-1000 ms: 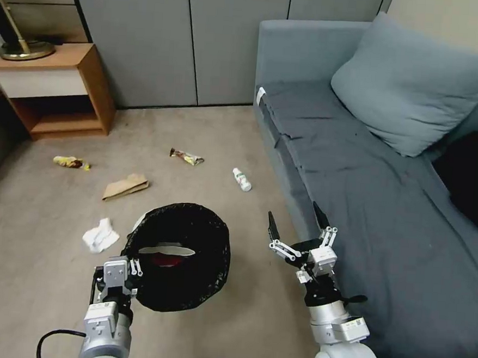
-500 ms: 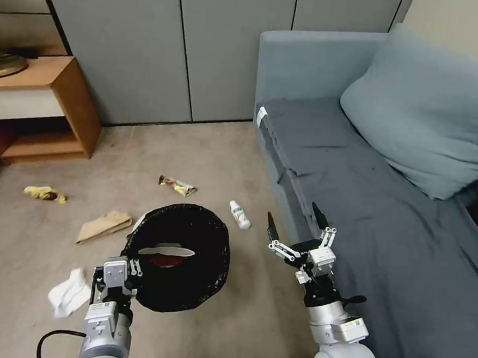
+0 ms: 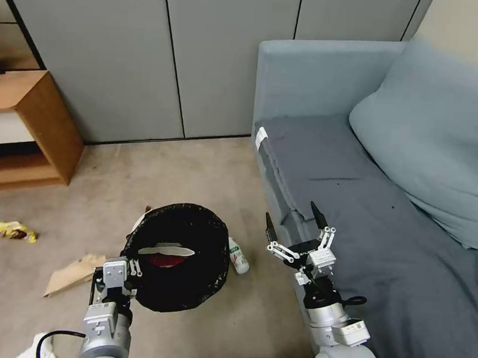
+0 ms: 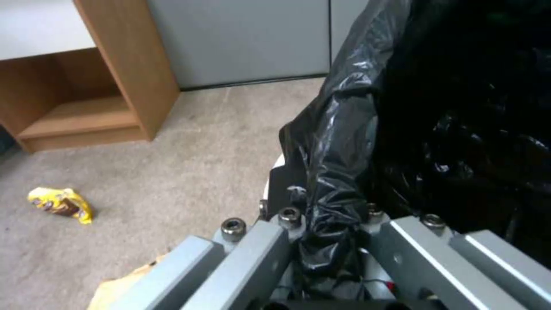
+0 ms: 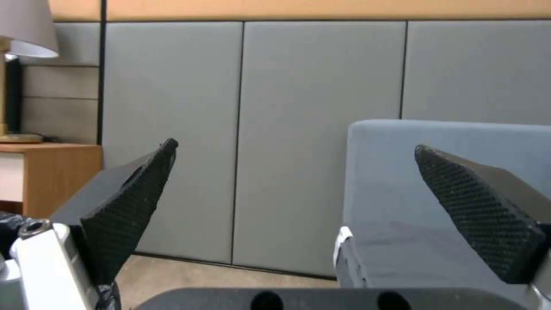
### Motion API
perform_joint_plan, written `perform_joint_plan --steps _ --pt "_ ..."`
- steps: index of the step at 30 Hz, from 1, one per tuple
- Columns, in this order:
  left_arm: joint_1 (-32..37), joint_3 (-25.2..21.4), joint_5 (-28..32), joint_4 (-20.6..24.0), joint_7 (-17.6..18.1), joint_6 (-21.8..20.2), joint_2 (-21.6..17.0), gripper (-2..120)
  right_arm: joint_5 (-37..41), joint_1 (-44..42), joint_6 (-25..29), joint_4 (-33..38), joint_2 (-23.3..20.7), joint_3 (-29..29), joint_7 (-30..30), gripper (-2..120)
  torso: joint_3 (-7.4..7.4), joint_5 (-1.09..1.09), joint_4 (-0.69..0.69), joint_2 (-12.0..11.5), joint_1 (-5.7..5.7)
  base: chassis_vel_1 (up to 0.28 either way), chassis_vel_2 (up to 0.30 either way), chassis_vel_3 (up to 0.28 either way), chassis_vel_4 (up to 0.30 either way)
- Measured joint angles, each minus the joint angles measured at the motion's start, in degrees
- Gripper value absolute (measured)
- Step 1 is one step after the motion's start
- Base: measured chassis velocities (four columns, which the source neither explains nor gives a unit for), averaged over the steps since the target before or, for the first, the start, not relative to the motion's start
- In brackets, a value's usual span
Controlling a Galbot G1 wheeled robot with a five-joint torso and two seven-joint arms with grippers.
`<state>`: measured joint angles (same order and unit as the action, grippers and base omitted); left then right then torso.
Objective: Pick up the trash bin, then pick up the garbage from the floor and place it into the trash bin.
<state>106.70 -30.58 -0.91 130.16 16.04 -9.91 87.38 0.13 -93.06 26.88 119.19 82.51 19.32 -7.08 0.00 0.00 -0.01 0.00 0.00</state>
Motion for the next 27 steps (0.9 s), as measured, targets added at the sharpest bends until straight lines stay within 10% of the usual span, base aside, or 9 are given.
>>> perform_joint_plan --steps 27 --pt "0.60 0.19 -0.08 0.63 0.03 0.38 -0.17 1 -0.46 -0.45 0.19 0.08 0.17 -0.44 -0.72 100 0.00 0.00 0.01 0.00 -0.01 0.006 -0.002 0.000 0.008"
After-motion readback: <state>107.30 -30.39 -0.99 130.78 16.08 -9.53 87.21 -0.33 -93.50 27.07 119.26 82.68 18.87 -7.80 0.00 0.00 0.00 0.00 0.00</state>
